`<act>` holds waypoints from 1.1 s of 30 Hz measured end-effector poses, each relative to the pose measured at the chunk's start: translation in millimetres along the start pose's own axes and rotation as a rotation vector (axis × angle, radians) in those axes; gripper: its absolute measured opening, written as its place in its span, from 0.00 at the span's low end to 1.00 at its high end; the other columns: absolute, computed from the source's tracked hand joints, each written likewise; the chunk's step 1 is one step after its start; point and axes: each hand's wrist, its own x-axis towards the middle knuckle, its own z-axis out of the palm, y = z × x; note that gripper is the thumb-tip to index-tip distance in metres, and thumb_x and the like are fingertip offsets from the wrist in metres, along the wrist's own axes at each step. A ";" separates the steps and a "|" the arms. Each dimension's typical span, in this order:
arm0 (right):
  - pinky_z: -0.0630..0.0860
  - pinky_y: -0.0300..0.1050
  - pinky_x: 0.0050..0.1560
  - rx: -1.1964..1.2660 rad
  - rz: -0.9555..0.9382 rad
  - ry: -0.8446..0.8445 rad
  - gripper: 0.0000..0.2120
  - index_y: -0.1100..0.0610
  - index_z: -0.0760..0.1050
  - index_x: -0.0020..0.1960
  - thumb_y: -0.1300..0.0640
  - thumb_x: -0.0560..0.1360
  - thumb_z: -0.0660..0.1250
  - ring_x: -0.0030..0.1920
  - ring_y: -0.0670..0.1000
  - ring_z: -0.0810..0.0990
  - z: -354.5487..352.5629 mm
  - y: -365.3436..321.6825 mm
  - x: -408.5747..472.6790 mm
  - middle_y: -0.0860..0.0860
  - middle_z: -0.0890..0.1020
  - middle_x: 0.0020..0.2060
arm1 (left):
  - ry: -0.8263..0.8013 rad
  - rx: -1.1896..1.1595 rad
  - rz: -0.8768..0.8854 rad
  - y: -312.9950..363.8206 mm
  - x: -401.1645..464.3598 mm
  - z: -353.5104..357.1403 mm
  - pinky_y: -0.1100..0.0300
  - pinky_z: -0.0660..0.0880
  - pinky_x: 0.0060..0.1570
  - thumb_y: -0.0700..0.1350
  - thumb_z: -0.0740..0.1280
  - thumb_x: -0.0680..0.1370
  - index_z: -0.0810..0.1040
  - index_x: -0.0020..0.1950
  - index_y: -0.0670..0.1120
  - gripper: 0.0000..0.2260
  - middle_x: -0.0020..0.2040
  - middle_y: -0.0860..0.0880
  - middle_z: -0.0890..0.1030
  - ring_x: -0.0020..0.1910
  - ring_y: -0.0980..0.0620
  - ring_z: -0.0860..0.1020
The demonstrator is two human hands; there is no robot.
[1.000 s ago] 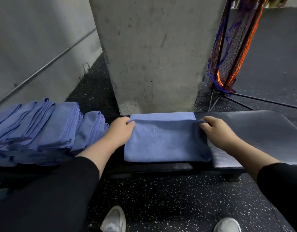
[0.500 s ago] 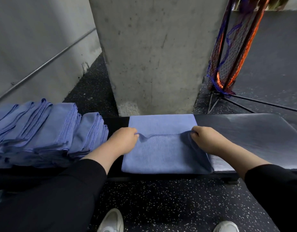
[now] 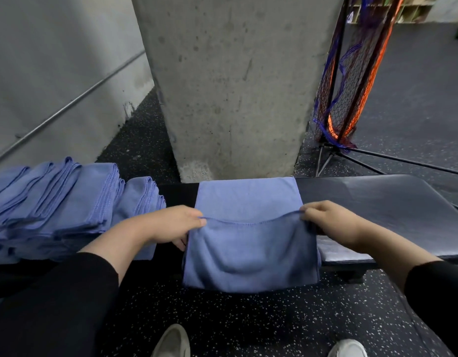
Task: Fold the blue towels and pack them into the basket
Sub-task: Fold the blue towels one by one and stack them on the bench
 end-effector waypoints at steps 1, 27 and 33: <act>0.57 0.51 0.40 0.146 0.025 0.036 0.17 0.69 0.72 0.43 0.53 0.70 0.65 0.39 0.55 0.62 -0.8 -1.1 4.3 0.55 0.66 0.36 | 0.016 -0.124 0.014 3.4 1.0 -0.5 0.56 0.77 0.36 0.43 0.60 0.84 0.76 0.49 0.40 0.09 0.37 0.43 0.74 0.34 0.48 0.74; 0.65 0.47 0.39 -0.729 0.099 0.025 0.15 0.56 0.67 0.38 0.55 0.84 0.54 0.43 0.58 0.76 12.1 -9.7 34.5 0.57 0.80 0.44 | 0.298 0.813 0.022 17.6 47.9 20.5 0.56 0.67 0.48 0.47 0.53 0.87 0.76 0.56 0.41 0.15 0.42 0.51 0.72 0.56 0.43 0.76; 0.79 0.55 0.48 -0.457 0.088 0.004 0.17 0.65 0.76 0.47 0.53 0.84 0.58 0.42 0.60 0.81 4.5 2.9 -4.6 0.60 0.81 0.41 | 0.217 0.610 0.053 6.3 18.2 18.6 0.55 0.65 0.42 0.47 0.58 0.85 0.69 0.38 0.47 0.16 0.40 0.50 0.74 0.44 0.48 0.74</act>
